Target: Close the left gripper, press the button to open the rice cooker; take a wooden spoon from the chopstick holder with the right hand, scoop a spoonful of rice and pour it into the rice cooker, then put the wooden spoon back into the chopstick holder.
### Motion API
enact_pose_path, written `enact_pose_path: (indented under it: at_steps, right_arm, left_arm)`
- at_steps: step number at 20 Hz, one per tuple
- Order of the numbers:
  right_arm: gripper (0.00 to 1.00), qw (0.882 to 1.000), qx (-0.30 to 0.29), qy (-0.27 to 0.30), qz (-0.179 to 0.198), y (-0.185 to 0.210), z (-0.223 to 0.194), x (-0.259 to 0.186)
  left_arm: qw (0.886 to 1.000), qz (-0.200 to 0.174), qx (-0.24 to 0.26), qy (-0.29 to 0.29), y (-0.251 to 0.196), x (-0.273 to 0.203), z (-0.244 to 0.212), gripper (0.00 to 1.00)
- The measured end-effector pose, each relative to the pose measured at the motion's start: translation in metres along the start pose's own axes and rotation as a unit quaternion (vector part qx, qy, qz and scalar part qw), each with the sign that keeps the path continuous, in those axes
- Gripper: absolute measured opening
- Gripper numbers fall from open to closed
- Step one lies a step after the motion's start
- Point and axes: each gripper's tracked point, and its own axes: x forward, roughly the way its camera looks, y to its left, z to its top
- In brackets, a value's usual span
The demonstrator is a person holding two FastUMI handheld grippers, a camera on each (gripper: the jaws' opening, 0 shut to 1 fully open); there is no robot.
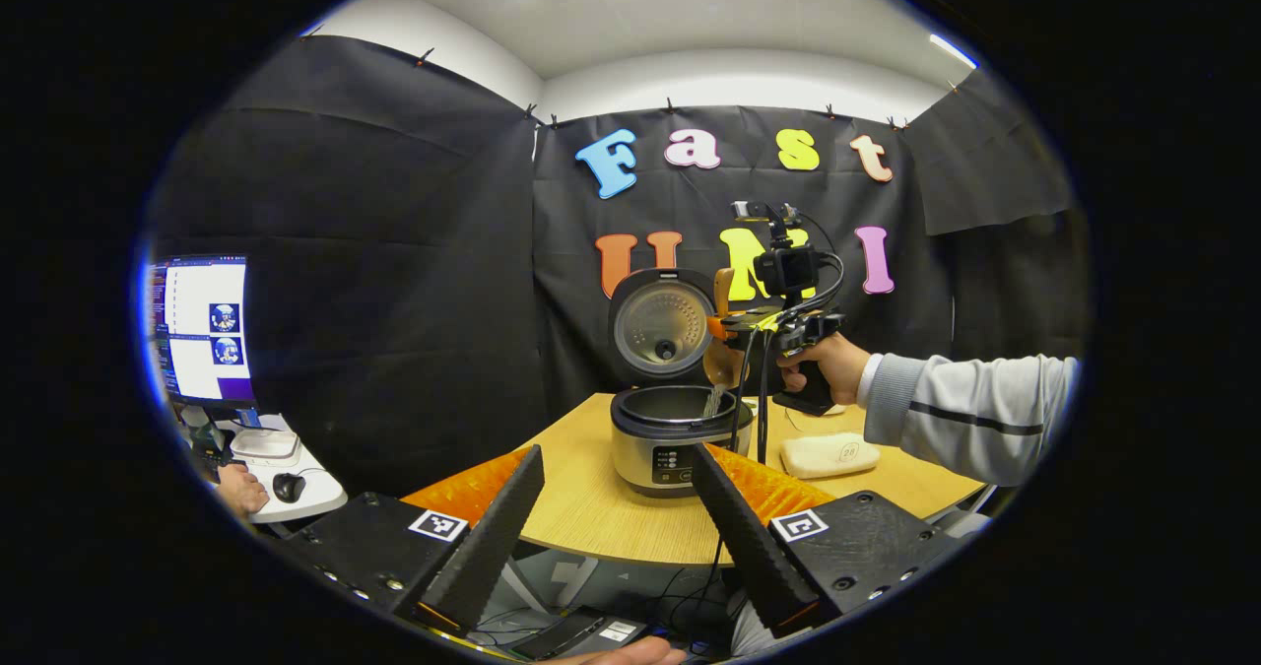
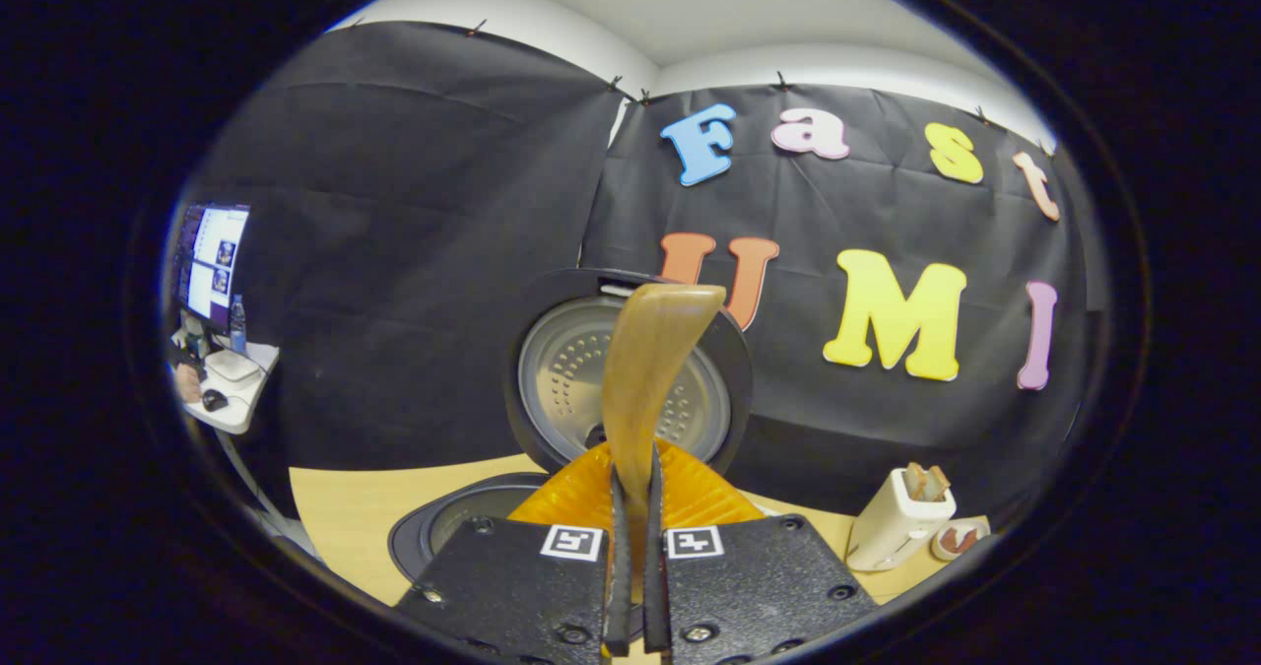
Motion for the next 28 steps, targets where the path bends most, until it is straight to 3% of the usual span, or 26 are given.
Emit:
enact_pose_path:
  at_steps: [5, 6, 10, 11, 28]
  right_arm:
    - [0.11, 0.999, 0.014, -0.006, -0.028, -0.036, 0.016, -0.013]
    - [0.11, 0.999, 0.017, -0.005, -0.037, -0.047, 0.016, -0.016]
    - [0.11, 0.996, 0.039, 0.001, -0.074, -0.103, 0.014, -0.03]
    - [0.11, 0.996, 0.043, 0.003, -0.084, -0.119, 0.013, -0.035]
    - [0.12, 0.97, 0.069, 0.026, -0.231, -0.358, -0.014, -0.16]
  left_arm:
    - [1.0, -0.001, -0.012, 0.001, -0.006, 0.001, 0.004, 0.96]
    - [1.0, -0.002, -0.013, 0.0, -0.009, 0.001, 0.006, 0.88]
    - [1.0, -0.018, -0.01, -0.004, -0.025, 0.0, 0.008, 0.88]
    - [1.0, -0.021, -0.006, -0.006, -0.03, 0.0, 0.01, 0.96]
    - [0.998, -0.055, 0.014, -0.008, -0.09, 0.022, 0.014, 0.96]
